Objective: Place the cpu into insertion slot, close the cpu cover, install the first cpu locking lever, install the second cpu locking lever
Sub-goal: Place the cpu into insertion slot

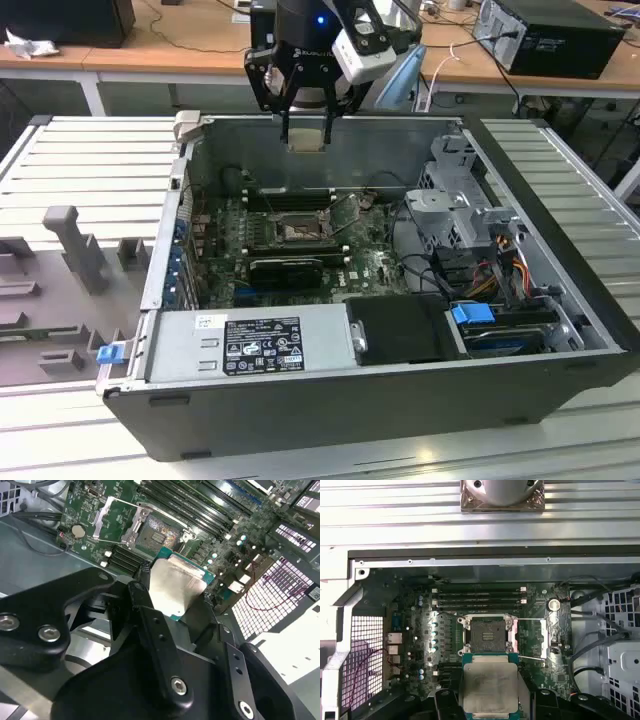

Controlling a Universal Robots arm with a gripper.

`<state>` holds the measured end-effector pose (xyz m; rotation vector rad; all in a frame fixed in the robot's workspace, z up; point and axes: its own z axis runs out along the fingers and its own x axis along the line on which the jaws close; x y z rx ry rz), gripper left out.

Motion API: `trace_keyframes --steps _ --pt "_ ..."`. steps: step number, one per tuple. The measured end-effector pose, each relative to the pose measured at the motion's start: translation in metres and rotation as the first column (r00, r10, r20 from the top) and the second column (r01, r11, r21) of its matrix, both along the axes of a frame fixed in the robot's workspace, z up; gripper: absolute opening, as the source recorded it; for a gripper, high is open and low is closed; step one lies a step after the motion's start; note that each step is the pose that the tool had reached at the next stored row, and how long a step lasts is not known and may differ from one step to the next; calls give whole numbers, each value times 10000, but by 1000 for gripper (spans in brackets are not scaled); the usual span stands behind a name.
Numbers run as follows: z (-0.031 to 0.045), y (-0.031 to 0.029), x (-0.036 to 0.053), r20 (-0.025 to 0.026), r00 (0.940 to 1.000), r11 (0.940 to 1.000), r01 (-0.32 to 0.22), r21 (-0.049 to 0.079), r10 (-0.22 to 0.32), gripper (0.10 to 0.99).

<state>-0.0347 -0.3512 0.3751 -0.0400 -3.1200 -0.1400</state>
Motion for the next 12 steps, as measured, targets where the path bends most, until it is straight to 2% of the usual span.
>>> trace_keyframes --steps 12 --pt "0 0 0 0 10000 10000 93 0 -93 529"
